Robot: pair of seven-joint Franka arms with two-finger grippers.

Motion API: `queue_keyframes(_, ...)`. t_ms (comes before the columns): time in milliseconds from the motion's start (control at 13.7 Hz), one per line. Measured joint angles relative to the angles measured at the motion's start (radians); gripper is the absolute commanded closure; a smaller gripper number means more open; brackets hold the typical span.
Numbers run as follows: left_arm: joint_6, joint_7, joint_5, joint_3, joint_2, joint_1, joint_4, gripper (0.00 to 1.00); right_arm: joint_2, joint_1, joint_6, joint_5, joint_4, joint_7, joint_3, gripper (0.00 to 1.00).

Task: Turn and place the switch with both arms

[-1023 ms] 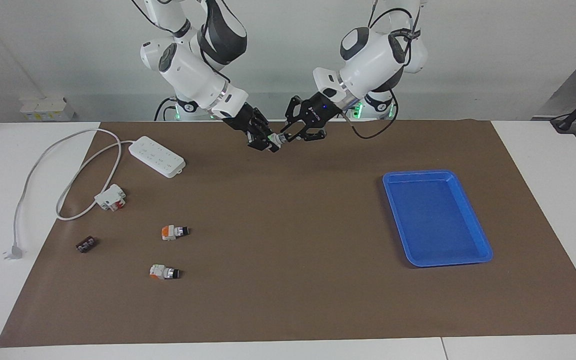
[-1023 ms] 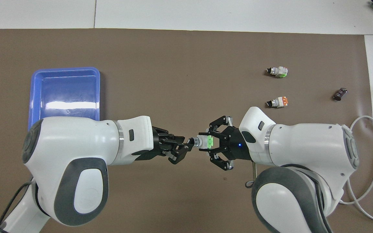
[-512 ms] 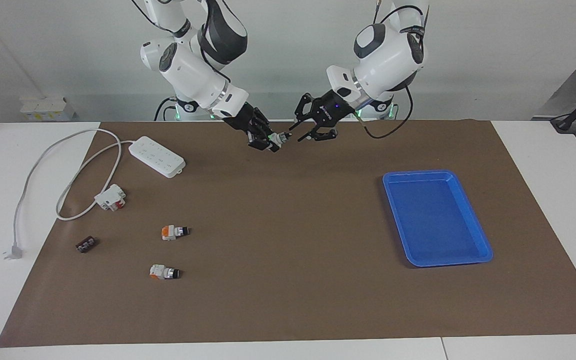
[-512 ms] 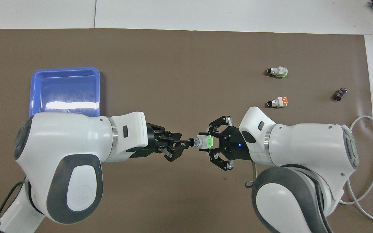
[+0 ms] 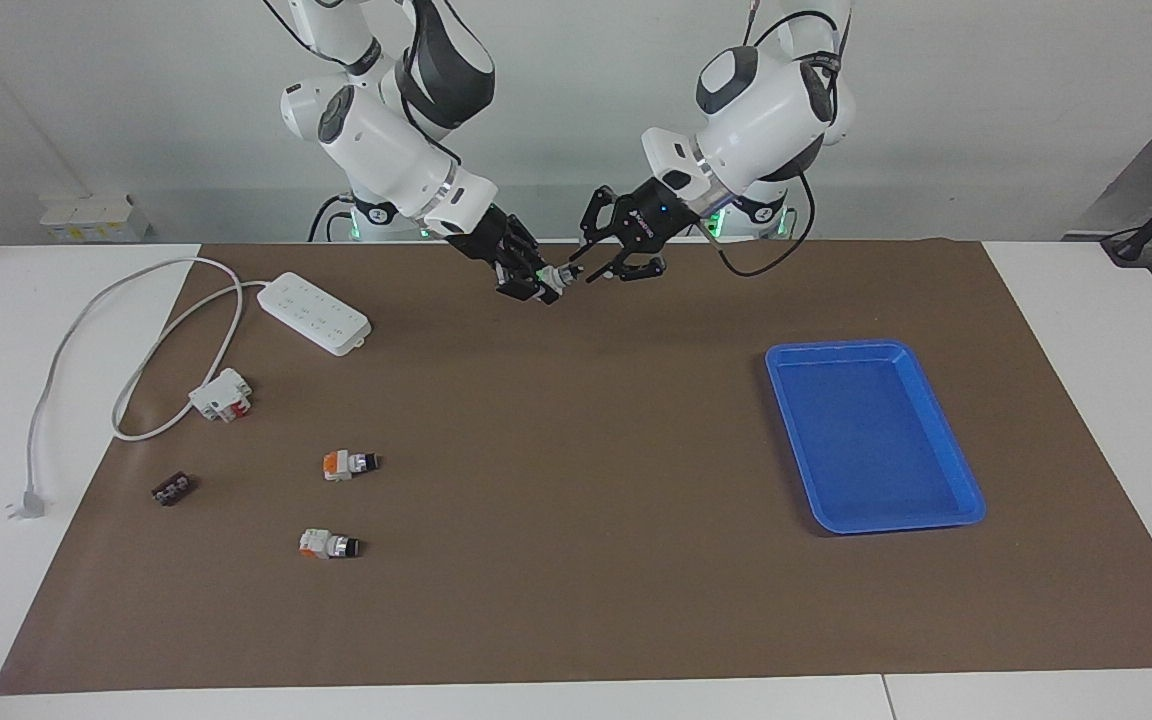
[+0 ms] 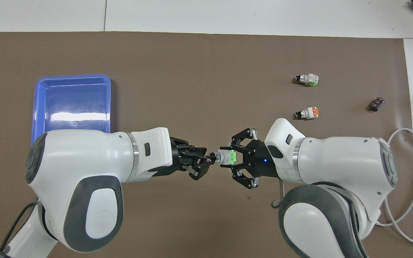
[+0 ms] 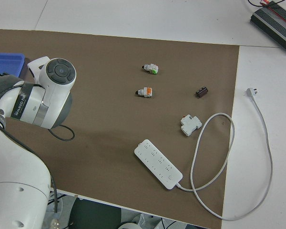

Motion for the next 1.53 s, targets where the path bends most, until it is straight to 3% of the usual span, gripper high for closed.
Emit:
queue_keyframes(512,0.001,0.005,0.000,0.000,0.003,-0.001,-0.001,0.72,0.000,0.000,0.000,0.000,0.000,0.000,0.000,1.00)
queue_keyframes(658,0.000,0.016,0.000,0.000,0.003,-0.001,-0.005,0.79,0.000,0.000,0.000,0.000,0.000,0.000,0.000,1.00)
queue_keyframes(877,-0.001,0.022,0.000,0.000,0.002,-0.002,-0.008,0.99,0.000,0.000,0.000,0.000,-0.001,0.000,0.000,1.00)
queue_keyframes(1535,-0.001,0.017,-0.003,0.000,0.000,-0.002,-0.009,1.00,0.001,0.000,0.001,0.000,-0.001,0.000,0.000,1.00)
